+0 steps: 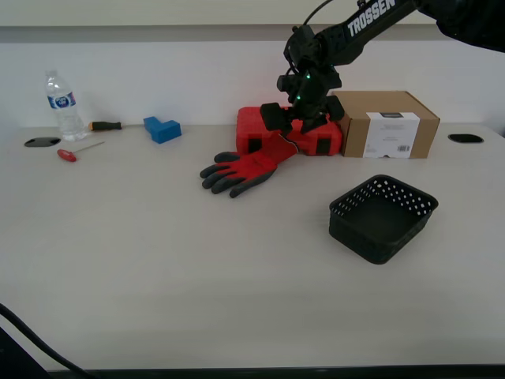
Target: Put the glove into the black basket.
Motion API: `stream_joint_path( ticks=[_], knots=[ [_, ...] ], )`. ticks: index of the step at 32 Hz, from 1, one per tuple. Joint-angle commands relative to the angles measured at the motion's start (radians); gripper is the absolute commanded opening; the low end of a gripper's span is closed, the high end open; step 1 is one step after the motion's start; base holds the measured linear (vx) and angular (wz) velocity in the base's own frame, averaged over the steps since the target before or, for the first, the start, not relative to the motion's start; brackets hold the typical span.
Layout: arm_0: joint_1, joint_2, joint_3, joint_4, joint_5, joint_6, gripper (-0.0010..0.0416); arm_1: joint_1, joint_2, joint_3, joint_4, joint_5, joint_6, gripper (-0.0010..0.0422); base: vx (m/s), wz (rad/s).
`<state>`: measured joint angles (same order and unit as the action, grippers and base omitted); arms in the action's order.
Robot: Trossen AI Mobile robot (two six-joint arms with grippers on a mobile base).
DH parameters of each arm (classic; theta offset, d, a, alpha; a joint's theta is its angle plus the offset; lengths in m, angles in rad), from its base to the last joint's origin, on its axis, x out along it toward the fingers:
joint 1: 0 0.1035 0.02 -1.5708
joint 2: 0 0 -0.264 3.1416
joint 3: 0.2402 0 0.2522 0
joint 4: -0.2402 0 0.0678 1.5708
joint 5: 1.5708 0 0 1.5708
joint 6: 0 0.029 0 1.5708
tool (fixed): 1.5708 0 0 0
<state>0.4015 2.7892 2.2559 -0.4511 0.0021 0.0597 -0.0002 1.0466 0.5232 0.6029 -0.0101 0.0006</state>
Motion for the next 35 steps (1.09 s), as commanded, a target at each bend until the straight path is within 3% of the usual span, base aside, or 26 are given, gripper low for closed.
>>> stream_joint_path(
  ticks=[1,12,21,35],
  knots=[
    [-0.003,0.011,-0.011,-0.002,0.007,0.001,0.0225,0.000,0.000,0.000,0.001,-0.001,0.000,0.0000,0.000,0.000],
    [-0.002,0.069,0.036,0.032,-0.026,0.037,0.0220,0.000,0.000,0.002,-0.003,-0.002,0.000,0.0000,0.000,0.000],
    [-0.003,0.069,0.026,0.032,-0.027,0.028,0.0155,0.000,0.000,0.000,-0.003,-0.002,0.000,0.0000,0.000,0.000],
    [-0.001,0.069,-0.013,0.064,-0.039,0.025,0.0152,0.000,0.000,0.000,-0.003,-0.002,0.000,0.0000,0.000,0.000]
  ],
)
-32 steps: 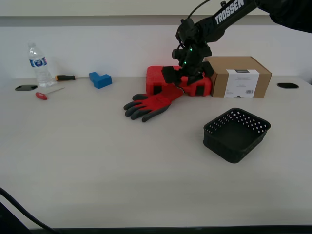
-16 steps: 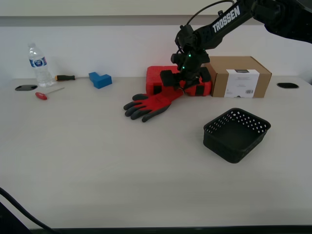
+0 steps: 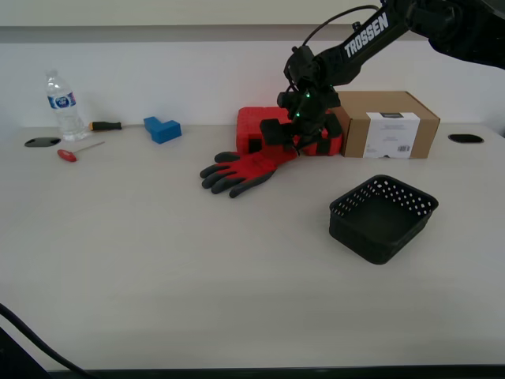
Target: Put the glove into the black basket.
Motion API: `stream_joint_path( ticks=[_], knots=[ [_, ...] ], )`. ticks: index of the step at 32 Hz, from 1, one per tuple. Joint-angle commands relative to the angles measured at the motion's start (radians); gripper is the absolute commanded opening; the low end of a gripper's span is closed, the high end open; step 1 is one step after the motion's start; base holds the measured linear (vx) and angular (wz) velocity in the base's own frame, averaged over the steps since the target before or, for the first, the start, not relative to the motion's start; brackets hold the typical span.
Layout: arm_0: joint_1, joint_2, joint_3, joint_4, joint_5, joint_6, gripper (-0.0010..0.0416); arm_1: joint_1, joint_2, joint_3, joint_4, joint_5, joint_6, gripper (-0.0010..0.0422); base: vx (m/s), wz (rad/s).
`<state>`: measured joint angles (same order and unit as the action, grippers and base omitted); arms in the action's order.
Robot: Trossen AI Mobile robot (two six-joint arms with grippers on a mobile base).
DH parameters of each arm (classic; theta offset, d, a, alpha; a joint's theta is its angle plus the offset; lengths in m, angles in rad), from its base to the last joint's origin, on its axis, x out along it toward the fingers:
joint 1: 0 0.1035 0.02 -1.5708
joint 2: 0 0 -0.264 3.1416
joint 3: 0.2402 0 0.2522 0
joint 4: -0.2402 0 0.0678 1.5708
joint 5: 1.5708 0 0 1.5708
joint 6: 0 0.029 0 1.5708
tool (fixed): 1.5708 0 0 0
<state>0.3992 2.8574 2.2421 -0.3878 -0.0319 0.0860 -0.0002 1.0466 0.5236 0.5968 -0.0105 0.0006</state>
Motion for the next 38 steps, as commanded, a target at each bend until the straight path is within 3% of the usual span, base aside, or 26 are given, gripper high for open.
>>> stream_joint_path(
  ticks=[1,9,13,17,19,23,24,30,35,38],
  knots=[
    [0.001,0.001,0.000,0.002,-0.001,-0.008,0.0142,0.000,0.000,0.000,0.003,-0.002,0.000,0.0000,0.000,0.000],
    [0.001,0.001,0.000,-0.024,0.000,-0.050,-0.0002,0.000,0.000,0.000,0.003,-0.002,0.000,0.0000,0.000,0.000],
    [0.001,0.001,0.004,-0.024,-0.002,-0.053,-0.0002,0.000,0.000,0.000,0.003,-0.002,0.000,0.0000,0.000,0.000],
    [0.001,-0.005,0.054,-0.044,-0.046,-0.056,-0.0002,0.000,0.000,0.000,0.003,-0.002,0.000,0.0000,0.000,0.000],
    [0.002,-0.017,0.110,-0.110,-0.046,-0.070,-0.0002,0.000,0.000,0.000,0.003,-0.002,0.000,0.0000,0.000,0.000],
    [0.002,-0.059,0.113,-0.183,-0.045,-0.097,-0.0002,0.000,0.000,0.000,0.002,-0.004,0.000,0.0000,0.000,0.000],
    [0.001,-0.088,0.107,-0.199,-0.045,-0.116,-0.0002,0.000,0.000,0.000,0.003,-0.004,0.000,0.0000,0.000,0.000],
    [0.011,-0.204,0.099,-0.253,-0.057,-0.143,-0.0002,0.000,0.000,0.001,0.003,-0.004,0.000,0.0000,0.000,0.000],
    [0.027,-0.275,0.099,-0.288,-0.080,-0.143,-0.0002,0.000,0.000,-0.001,0.004,-0.004,0.000,0.0000,0.000,0.000],
    [0.050,-0.345,0.099,-0.388,-0.082,-0.167,-0.0002,0.000,0.000,0.001,0.001,-0.004,0.000,0.0000,0.000,0.000]
  ],
)
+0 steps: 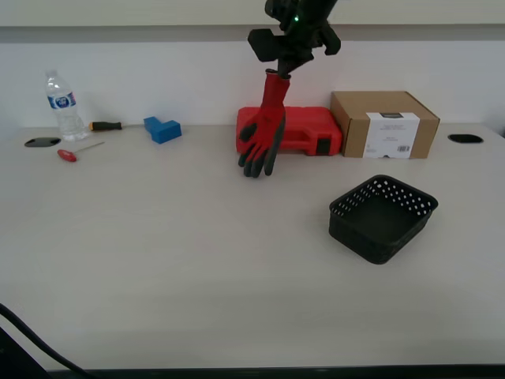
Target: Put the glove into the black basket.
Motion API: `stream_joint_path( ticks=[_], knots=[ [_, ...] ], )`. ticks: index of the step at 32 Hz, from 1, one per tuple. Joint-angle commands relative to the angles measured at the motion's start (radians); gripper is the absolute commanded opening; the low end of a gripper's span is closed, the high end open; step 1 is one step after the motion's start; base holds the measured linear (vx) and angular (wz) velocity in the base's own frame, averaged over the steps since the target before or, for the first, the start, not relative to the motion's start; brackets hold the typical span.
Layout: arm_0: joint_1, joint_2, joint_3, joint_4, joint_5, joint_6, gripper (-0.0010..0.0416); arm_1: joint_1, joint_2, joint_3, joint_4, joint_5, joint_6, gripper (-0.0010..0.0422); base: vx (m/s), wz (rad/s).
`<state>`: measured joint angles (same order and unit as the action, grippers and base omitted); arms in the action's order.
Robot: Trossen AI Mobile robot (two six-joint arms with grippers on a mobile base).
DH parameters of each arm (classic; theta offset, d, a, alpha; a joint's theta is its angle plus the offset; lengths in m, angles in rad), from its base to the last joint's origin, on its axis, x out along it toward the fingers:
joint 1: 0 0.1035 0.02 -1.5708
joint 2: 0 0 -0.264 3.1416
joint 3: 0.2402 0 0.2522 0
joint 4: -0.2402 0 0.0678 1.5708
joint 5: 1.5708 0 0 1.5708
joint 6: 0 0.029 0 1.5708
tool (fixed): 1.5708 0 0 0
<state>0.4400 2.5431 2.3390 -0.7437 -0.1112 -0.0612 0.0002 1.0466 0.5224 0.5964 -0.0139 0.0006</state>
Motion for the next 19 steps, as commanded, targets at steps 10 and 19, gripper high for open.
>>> stream_joint_path(
  ticks=[10,19],
  knots=[
    [0.019,-0.277,-0.094,-0.168,-0.018,-0.042,-0.0002,0.000,0.000,0.002,0.005,-0.001,0.000,0.0000,0.000,0.000],
    [0.002,-0.932,-0.934,0.107,0.126,0.094,-0.0002,0.003,0.000,0.004,0.000,-0.016,0.000,0.0000,0.001,0.013]
  ],
)
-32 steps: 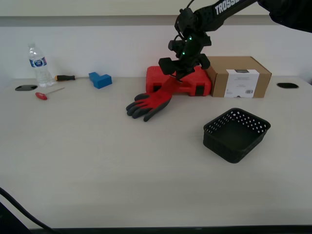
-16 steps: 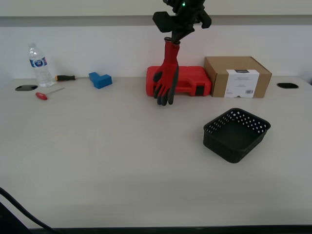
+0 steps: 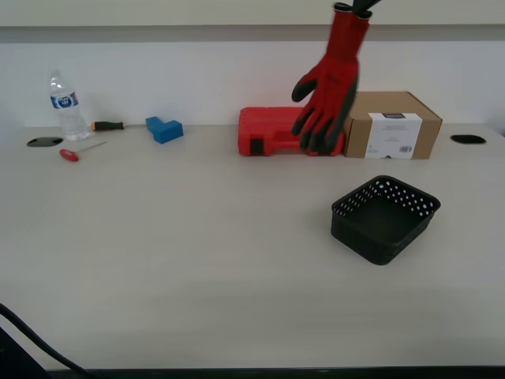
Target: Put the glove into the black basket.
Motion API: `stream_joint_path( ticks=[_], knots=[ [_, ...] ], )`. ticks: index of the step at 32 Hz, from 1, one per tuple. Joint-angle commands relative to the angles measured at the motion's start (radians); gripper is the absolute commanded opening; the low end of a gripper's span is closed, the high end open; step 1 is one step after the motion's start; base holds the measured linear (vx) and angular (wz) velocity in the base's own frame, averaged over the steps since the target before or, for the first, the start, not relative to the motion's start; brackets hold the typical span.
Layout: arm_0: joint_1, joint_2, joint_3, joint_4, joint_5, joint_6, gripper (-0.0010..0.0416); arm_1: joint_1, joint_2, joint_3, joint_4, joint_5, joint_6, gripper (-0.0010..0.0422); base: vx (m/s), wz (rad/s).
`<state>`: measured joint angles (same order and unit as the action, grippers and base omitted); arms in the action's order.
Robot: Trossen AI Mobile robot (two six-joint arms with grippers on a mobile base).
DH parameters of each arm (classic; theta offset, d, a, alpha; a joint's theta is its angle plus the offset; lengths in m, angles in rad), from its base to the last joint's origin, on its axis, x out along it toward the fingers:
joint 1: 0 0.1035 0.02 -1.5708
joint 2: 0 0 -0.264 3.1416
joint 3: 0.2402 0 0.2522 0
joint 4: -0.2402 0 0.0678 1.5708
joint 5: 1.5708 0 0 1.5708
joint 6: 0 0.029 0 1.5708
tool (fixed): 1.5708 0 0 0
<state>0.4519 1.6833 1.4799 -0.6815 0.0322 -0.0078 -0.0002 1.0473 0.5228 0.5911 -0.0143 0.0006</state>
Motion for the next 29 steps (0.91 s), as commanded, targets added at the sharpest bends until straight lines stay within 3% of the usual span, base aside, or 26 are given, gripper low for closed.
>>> stream_joint_path(
  ticks=[1,4,8,17,20,26,29],
  knots=[
    [-0.019,-0.080,-0.099,0.048,-0.019,0.048,-0.0002,0.003,0.000,0.004,0.000,-0.018,0.000,0.0000,0.000,0.000],
    [-0.060,-0.176,-0.285,0.060,-0.027,0.078,-0.0002,0.003,0.000,0.002,-0.018,-0.011,0.000,0.0000,0.000,0.000],
    [-0.076,-0.258,-0.420,0.083,-0.031,0.116,-0.0002,0.002,0.000,0.002,-0.028,-0.011,0.000,0.0000,0.000,0.000],
    [-0.130,-0.277,-0.579,0.137,-0.030,0.166,-0.0002,0.003,0.000,0.001,-0.029,-0.023,0.000,0.0000,0.000,0.000],
    [-0.185,-0.232,-0.647,0.224,-0.047,0.168,-0.0002,0.003,0.000,0.001,-0.029,-0.023,0.000,0.0000,0.000,0.000],
    [-0.192,-0.032,-0.648,0.369,-0.158,0.166,-0.0001,0.003,0.000,0.002,-0.030,-0.023,0.000,0.0000,0.000,0.000],
    [-0.192,-0.013,-0.649,0.390,-0.161,0.161,0.0000,0.003,0.000,0.001,-0.032,-0.023,0.000,0.0000,0.000,0.000]
  ],
)
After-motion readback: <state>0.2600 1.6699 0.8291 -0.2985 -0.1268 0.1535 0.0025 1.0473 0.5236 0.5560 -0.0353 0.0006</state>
